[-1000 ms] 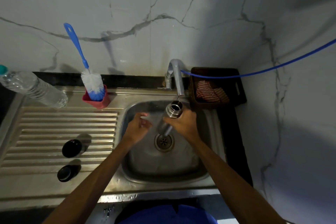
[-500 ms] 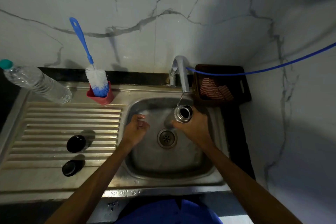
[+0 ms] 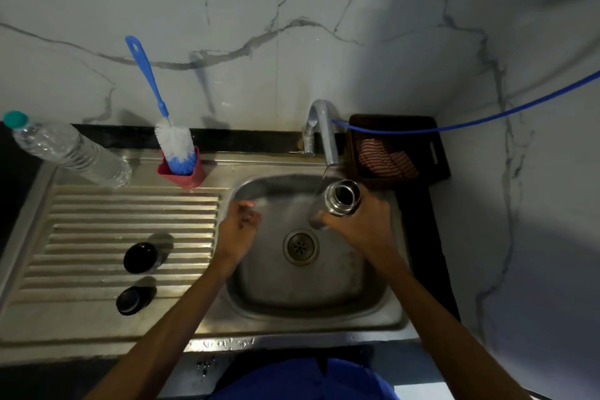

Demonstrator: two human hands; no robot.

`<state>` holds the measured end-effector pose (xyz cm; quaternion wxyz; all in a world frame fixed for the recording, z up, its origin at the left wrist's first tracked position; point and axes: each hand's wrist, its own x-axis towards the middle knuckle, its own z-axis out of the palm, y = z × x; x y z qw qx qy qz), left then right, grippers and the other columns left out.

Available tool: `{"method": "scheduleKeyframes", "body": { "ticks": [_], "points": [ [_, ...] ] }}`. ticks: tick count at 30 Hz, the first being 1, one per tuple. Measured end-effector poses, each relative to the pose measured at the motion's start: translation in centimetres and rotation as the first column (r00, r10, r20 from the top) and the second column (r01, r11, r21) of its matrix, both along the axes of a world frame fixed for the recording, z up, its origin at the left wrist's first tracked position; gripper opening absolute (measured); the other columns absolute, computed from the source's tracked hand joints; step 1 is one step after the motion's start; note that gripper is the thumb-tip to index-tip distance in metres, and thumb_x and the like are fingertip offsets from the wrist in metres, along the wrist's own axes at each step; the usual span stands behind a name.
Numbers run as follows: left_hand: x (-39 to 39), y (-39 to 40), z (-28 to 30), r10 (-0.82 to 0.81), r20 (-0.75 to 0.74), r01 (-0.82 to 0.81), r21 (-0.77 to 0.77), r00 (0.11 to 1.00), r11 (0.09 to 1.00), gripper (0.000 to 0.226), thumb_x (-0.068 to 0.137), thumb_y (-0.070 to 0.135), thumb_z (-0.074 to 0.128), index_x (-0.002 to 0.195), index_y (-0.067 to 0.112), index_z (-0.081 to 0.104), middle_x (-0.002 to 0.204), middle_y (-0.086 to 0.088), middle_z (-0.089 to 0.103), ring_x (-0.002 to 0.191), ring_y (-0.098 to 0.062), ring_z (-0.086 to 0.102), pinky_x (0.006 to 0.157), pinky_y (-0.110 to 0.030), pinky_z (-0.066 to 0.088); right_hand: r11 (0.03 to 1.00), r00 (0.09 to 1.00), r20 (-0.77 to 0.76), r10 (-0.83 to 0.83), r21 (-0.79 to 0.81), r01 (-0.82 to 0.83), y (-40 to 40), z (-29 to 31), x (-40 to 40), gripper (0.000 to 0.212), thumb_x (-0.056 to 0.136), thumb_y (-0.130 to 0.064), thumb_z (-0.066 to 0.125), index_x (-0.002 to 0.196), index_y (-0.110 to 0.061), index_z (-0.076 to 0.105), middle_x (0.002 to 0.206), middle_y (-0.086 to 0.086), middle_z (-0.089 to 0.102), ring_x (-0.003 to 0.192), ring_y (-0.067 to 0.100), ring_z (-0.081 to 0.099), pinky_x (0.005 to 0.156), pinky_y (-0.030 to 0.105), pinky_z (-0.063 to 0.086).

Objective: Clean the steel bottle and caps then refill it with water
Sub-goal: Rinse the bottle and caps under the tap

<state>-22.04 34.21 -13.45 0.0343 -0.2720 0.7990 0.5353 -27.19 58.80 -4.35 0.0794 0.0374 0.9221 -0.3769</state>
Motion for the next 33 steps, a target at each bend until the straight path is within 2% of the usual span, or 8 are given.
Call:
{"method": "scheduleKeyframes", "body": {
  "ticks": [3, 5, 8, 14, 18, 26, 30, 33],
  "points": [
    [1.2, 0.2, 0.9, -0.028, 0.023, 0.028, -0.002, 0.999, 1.000, 0.019, 0.097, 0.006, 0.066, 0.115, 0.011, 0.064, 0.098, -0.009, 0.071, 0.079, -0.015, 0.064, 0.069, -0.014, 0.048, 0.996, 0.975, 0.206, 0.080, 0.023, -0.087, 1.0, -2.1, 2.5, 0.027, 0.074, -0.037, 0.087, 0.092, -0.022, 0.074, 0.097, -0.006, 0.073, 0.093, 0.008, 0.065, 0.103, 0.015, 0.043],
    [1.2, 0.5, 1.2, -0.018, 0.016, 0.017, 0.050, 1.000, 0.999, 0.019, 0.097, 0.006, 0.066, 0.116, 0.012, 0.063, 0.101, -0.013, 0.074, 0.088, -0.025, 0.070, 0.070, -0.011, 0.048, 0.998, 0.952, 0.304, 0.042, 0.024, -0.052, 1.8, -1.9, 2.4, 0.024, 0.074, -0.045, 0.082, 0.087, -0.027, 0.072, 0.081, -0.012, 0.074, 0.078, 0.002, 0.070, 0.086, 0.026, 0.058],
    [1.0, 0.0, 1.5, 0.013, 0.051, -0.016, 0.074, 0.999, 0.997, 0.018, 0.095, 0.013, 0.067, 0.112, 0.019, 0.063, 0.102, -0.012, 0.074, 0.092, -0.027, 0.070, 0.080, -0.029, 0.052, 0.998, 0.992, 0.123, -0.018, -0.056, 0.025, -0.1, 1.0, -0.1, 0.032, 0.067, -0.039, 0.089, 0.089, -0.037, 0.066, 0.075, -0.023, 0.068, 0.069, -0.013, 0.064, 0.065, 0.006, 0.049],
    [1.0, 2.3, 2.6, -0.147, 0.188, 0.114, 0.177, 0.971, 0.978, 0.040, 0.086, 0.021, 0.075, 0.119, 0.020, 0.052, 0.101, -0.006, 0.069, 0.095, -0.027, 0.068, 0.077, -0.025, 0.057, 0.986, 0.945, 0.294, 0.141, -0.125, -0.108, -7.0, -1.2, -1.3, 0.038, 0.068, -0.025, 0.091, 0.101, -0.020, 0.074, 0.089, -0.010, 0.072, 0.080, -0.001, 0.066, 0.070, 0.011, 0.049],
    [1.8, 2.0, 3.0, -0.391, 0.264, 0.389, 0.065, 0.881, 0.919, 0.100, 0.064, 0.032, 0.096, 0.146, 0.028, 0.038, 0.137, 0.003, 0.052, 0.121, -0.018, 0.057, 0.096, -0.041, 0.058, 0.966, 0.847, 0.528, 0.057, -0.245, 0.088, -6.4, -2.9, -4.1, 0.046, 0.067, -0.036, 0.092, 0.103, -0.013, 0.073, 0.097, 0.008, 0.077, 0.084, 0.020, 0.076, 0.079, 0.036, 0.064],
    [-3.0, 0.5, 9.7, -0.667, 0.291, 0.725, -0.357, 0.686, 0.589, 0.084, 0.069, 0.044, 0.090, 0.137, 0.025, 0.044, 0.129, -0.005, 0.063, 0.113, -0.026, 0.064, 0.096, -0.039, 0.055, 0.487, 0.418, 0.899, 0.131, -0.425, 0.763, -5.0, -7.4, -1.1, 0.064, 0.077, -0.044, 0.082, 0.124, -0.004, 0.065, 0.108, 0.021, 0.075, 0.089, 0.032, 0.077, 0.068, 0.040, 0.064],
    [-6.4, 2.2, 10.6, -0.694, 0.160, 0.697, -0.357, 0.702, 0.622, 0.083, 0.058, 0.050, 0.090, 0.131, 0.030, 0.056, 0.123, 0.001, 0.068, 0.109, -0.019, 0.064, 0.095, -0.036, 0.054, 0.254, 0.304, 0.949, 0.081, -0.314, 0.915, -4.9, -9.4, 0.0, 0.072, 0.076, -0.050, 0.083, 0.126, -0.001, 0.066, 0.101, 0.021, 0.076, 0.073, 0.031, 0.077, 0.054, 0.036, 0.062],
    [-8.0, 4.6, 9.2, -0.654, 0.080, 0.648, -0.273, 0.752, 0.711, 0.074, 0.064, 0.041, 0.097, 0.128, 0.026, 0.063, 0.123, 0.003, 0.070, 0.110, -0.017, 0.064, 0.093, -0.027, 0.048, 0.321, 0.322, 0.946, 0.046, -0.319, 0.892, -2.6, -10.4, 0.9, 0.070, 0.086, -0.060, 0.070, 0.127, -0.003, 0.065, 0.106, 0.021, 0.073, 0.068, 0.035, 0.076, 0.051, 0.041, 0.062]
  ]
}}
